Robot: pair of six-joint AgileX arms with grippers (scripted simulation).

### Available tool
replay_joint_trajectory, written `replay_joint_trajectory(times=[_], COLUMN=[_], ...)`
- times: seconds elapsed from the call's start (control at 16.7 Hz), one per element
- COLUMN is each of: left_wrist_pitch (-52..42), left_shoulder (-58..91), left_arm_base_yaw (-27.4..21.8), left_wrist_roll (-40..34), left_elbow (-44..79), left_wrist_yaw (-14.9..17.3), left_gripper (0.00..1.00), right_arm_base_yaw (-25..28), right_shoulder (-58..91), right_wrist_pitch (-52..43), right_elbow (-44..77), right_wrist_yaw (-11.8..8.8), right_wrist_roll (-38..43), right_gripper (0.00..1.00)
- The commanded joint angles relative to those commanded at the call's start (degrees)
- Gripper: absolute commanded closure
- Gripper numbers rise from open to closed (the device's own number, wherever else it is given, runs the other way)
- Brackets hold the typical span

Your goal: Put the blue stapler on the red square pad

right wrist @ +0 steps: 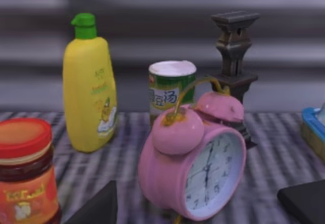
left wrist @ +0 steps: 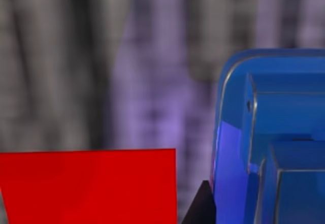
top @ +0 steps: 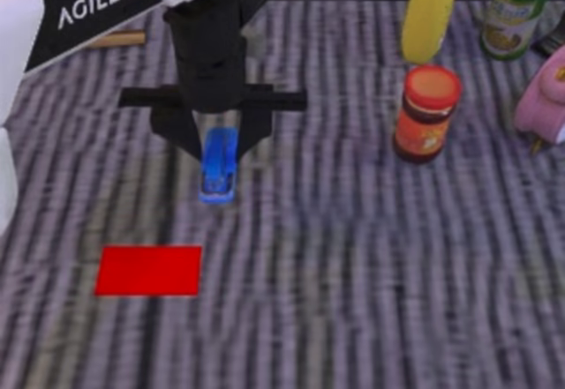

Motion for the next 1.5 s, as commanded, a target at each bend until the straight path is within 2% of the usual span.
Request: replay_joint_trajectory(times=[0.18, 0.36, 0.54, 0.9, 1.08, 1.26, 1.5], left_wrist_pitch=[0.2, 0.7, 1.7, 4.0, 5.5, 7.1, 7.7], left_shoulder=[-0.7, -2.7, -6.1, -14.1, -18.3, -22.0, -23.3], left_arm_base_yaw=[0.3, 1.3, 2.9, 6.6, 8.4, 9.7, 10.1], left_wrist_roll=[-3.7, -12.9, -26.5, -59.6, -72.8, -80.7, -83.1], left_elbow=[-1.1, -3.9, -8.7, -20.7, -26.0, -29.9, -31.3], left_wrist_yaw=[0.0, 0.1, 0.1, 0.4, 0.6, 0.8, 0.9], left_gripper=[1.0, 1.0, 1.0, 1.0, 1.0, 1.0, 1.0], right_arm_base_yaw=[0.0, 0.0, 0.0, 0.0, 0.0, 0.0, 0.0], right_shoulder=[0.0, 0.0, 0.0, 0.0, 0.0, 0.0, 0.0], right_wrist_pitch=[0.0, 0.0, 0.0, 0.0, 0.0, 0.0, 0.0], right_elbow=[0.0, 0.0, 0.0, 0.0, 0.0, 0.0, 0.0], right_wrist_yaw=[0.0, 0.0, 0.0, 0.0, 0.0, 0.0, 0.0], right_wrist_roll=[0.0, 0.0, 0.0, 0.0, 0.0, 0.0, 0.0], right_gripper=[0.0, 0.0, 0.0, 0.0, 0.0, 0.0, 0.0])
